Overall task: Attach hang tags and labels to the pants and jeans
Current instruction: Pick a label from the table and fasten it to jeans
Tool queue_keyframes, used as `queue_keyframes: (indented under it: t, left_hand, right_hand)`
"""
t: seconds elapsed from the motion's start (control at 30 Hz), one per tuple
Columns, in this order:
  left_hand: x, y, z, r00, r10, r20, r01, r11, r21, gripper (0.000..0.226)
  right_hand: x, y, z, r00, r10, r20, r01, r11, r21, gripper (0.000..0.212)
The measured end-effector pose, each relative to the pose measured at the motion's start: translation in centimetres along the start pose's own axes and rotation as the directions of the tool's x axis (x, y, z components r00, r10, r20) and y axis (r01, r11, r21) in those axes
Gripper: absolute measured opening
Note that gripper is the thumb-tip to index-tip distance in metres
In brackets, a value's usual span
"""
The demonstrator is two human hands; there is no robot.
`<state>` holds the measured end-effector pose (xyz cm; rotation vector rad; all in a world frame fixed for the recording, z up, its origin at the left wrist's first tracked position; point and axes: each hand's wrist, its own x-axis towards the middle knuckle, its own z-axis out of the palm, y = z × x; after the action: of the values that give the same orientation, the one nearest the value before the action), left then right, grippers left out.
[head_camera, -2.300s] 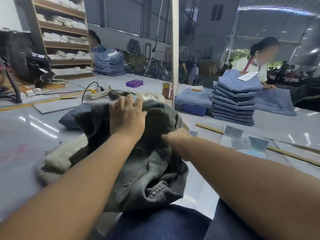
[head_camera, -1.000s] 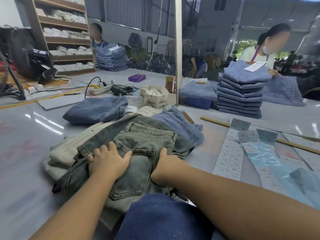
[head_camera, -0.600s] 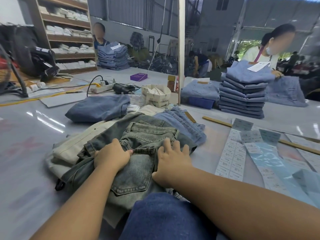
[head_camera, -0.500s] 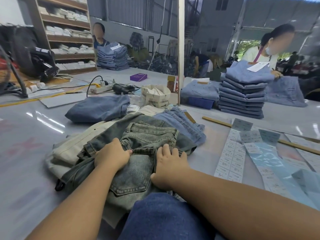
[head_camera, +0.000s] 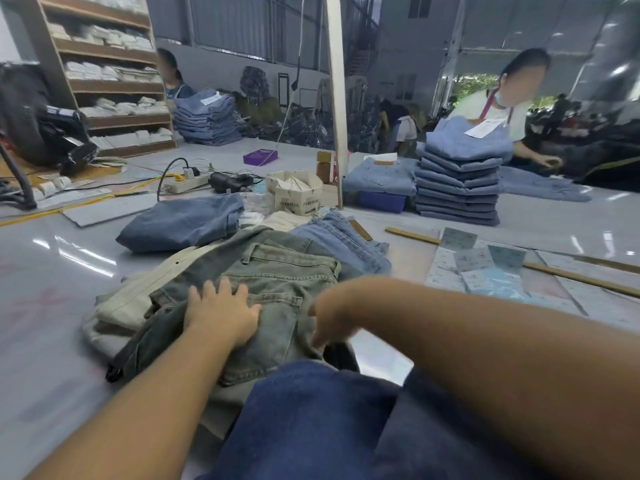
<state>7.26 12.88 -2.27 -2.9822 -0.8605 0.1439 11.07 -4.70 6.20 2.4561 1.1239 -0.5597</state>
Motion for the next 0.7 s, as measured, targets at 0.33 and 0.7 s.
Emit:
queue_keyframes:
  t: [0.33, 0.7]
  left_hand:
    - [-15.5, 13.5, -15.8, 0.784, 0.613, -0.103, -0.62, 0.759, -0.202, 0.027]
    - [-31.4, 23.3, -19.1, 0.455, 0.851, -0.26, -0.878, 0.38, -0.292, 0.02]
  right_hand:
    - [-21.7, 2.9, -0.3, 0.986, 0.138, -0.092, -0.132, 0.989, 0.068, 0.053]
    - [-39.0, 7.2, 9.2, 0.922, 0.297, -0.247, -0.166, 0.881, 0.442, 0.052]
